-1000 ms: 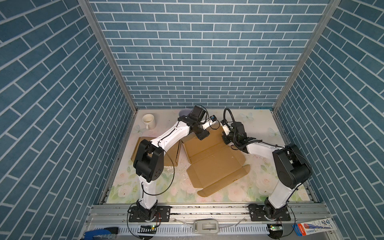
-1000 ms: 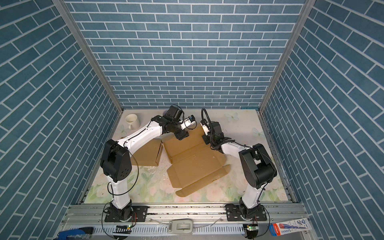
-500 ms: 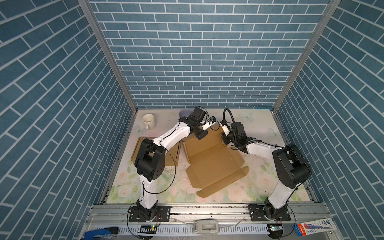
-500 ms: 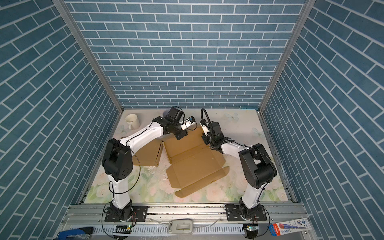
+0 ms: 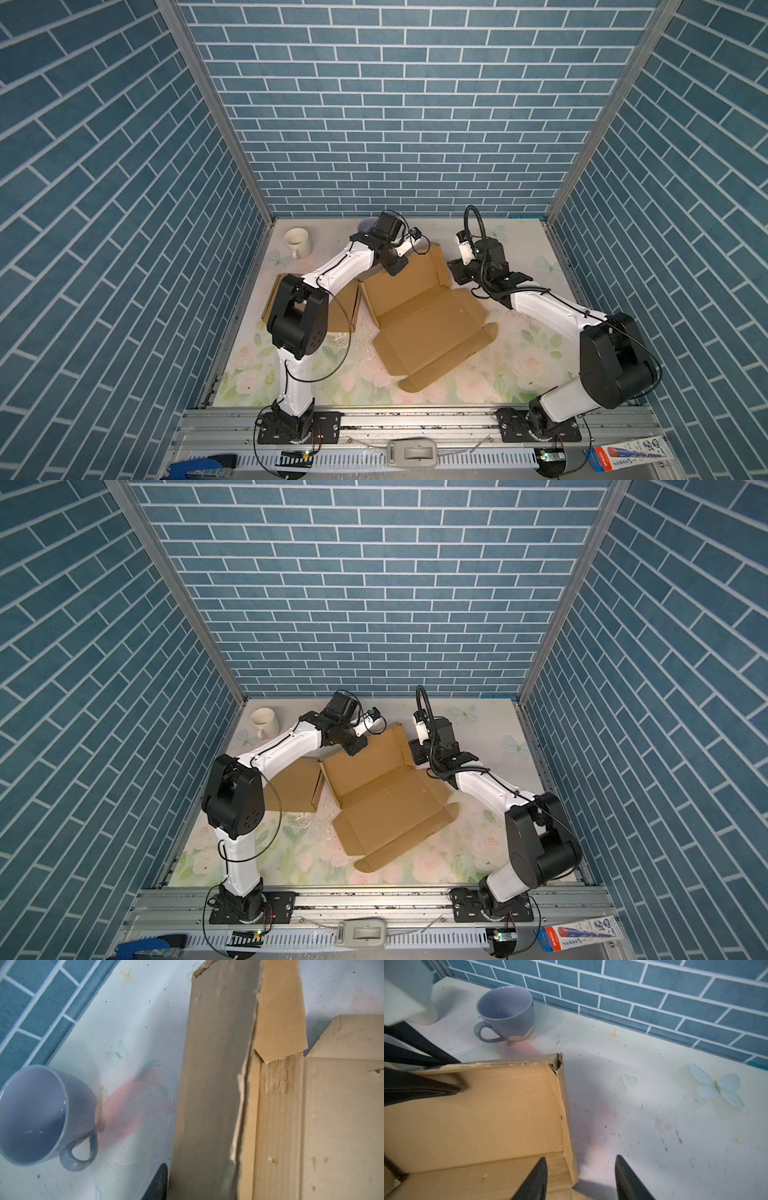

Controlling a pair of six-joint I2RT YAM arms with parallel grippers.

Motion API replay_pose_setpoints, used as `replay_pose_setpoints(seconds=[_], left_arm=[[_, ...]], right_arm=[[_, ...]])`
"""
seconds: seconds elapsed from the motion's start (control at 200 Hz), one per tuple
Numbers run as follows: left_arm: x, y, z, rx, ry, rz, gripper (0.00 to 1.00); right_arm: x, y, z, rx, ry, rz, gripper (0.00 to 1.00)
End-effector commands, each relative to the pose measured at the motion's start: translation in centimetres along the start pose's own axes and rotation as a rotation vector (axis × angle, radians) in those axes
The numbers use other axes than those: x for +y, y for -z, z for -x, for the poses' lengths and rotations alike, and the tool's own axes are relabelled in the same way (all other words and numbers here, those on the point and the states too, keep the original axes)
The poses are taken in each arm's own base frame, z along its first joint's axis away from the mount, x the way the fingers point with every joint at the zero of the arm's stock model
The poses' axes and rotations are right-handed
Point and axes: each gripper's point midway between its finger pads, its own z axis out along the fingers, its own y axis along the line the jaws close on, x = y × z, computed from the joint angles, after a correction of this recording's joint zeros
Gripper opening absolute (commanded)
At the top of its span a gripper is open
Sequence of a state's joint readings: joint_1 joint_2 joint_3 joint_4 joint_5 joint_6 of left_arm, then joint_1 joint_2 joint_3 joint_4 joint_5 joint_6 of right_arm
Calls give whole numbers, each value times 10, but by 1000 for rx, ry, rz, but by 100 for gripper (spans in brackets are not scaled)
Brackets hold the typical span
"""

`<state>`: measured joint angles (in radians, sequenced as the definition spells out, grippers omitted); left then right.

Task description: Fold the paper box

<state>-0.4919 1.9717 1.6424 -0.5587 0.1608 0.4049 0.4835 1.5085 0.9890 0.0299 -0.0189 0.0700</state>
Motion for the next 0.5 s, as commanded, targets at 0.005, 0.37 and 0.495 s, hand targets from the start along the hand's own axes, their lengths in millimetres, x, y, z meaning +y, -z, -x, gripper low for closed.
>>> replay_pose_setpoints(seconds=[0.005, 0.37, 0.495], left_arm=[[8, -19, -29, 56, 115, -48, 33], [21, -36, -56, 110, 206, -57, 33], [20, -35, -55, 100, 234, -61, 32]], right_arm=[[-11, 25, -42, 143, -217, -71, 52], [-8, 114, -126, 406, -719, -211, 58], [1, 127, -139, 449, -809, -192, 63]])
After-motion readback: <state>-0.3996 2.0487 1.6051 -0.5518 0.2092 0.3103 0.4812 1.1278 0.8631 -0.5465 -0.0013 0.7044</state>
